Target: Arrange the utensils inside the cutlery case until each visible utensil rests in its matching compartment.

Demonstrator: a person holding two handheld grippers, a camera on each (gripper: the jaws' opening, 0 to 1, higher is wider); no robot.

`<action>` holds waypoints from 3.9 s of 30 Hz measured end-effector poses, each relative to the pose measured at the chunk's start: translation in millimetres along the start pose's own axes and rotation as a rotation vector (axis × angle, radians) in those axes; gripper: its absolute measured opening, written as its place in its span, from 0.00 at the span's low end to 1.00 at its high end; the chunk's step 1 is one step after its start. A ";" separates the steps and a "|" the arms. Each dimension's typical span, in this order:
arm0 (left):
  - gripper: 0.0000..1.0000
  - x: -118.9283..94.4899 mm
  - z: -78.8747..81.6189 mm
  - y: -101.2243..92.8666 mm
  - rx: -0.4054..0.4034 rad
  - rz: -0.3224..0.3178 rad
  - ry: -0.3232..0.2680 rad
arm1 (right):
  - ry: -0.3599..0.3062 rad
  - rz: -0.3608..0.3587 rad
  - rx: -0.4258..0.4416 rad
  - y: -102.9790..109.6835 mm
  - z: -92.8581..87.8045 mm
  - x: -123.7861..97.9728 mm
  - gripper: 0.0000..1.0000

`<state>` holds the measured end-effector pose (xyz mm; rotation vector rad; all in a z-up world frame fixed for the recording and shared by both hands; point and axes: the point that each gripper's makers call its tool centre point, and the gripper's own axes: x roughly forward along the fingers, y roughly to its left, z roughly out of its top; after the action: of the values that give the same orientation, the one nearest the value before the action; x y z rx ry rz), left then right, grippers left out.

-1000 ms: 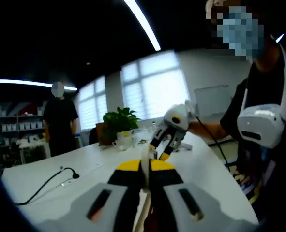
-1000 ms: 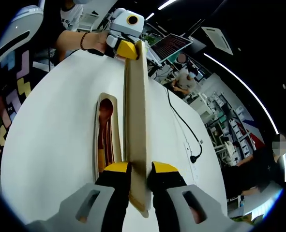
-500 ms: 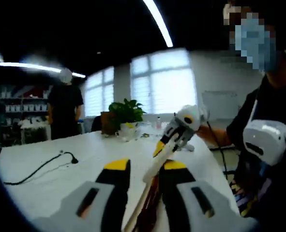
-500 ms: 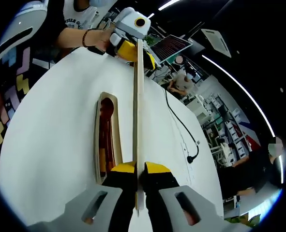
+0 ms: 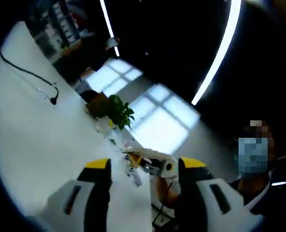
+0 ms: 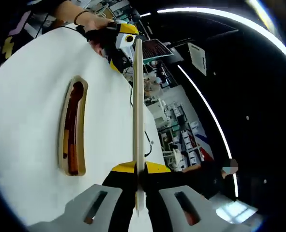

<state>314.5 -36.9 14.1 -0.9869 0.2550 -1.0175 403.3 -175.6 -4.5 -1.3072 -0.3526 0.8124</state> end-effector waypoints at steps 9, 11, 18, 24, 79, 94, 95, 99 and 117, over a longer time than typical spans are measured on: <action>0.56 12.1 15.3 7.7 -0.242 0.013 -0.071 | 0.039 -0.136 -0.099 -6.5 2.0 3.0 0.02; 0.50 13.5 16.1 10.7 -0.201 0.029 -0.049 | 0.052 -0.163 -0.125 -8.8 2.9 2.5 0.02; 0.44 10.1 17.2 17.8 -0.243 0.078 -0.044 | 0.064 -0.239 -0.208 -14.0 16.7 -3.1 0.02; 0.35 10.4 17.0 25.3 -0.240 0.133 -0.052 | 0.085 -0.280 -0.295 -14.0 25.1 -3.2 0.02; 0.02 -14.5 -31.8 47.8 -0.349 0.246 -0.015 | -0.307 0.246 0.556 25.6 16.2 -22.2 0.35; 0.02 -17.9 -49.4 59.8 -0.391 0.282 0.008 | -0.243 0.553 0.464 85.6 20.3 4.0 0.53; 0.02 -19.0 -50.4 61.4 -0.391 0.286 0.012 | -0.246 0.572 0.454 89.4 22.0 5.1 0.53; 0.02 -22.6 -52.1 69.9 -0.411 0.299 0.010 | -0.246 0.616 0.433 99.0 25.4 10.6 0.53; 0.02 -21.2 -57.5 84.0 -0.465 0.315 -0.004 | -0.219 0.761 0.427 131.4 10.5 23.6 0.53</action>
<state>318.8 -39.4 -89.7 -1.3170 0.6434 -0.6779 369.4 -146.1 -130.6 -0.9345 0.1717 1.5804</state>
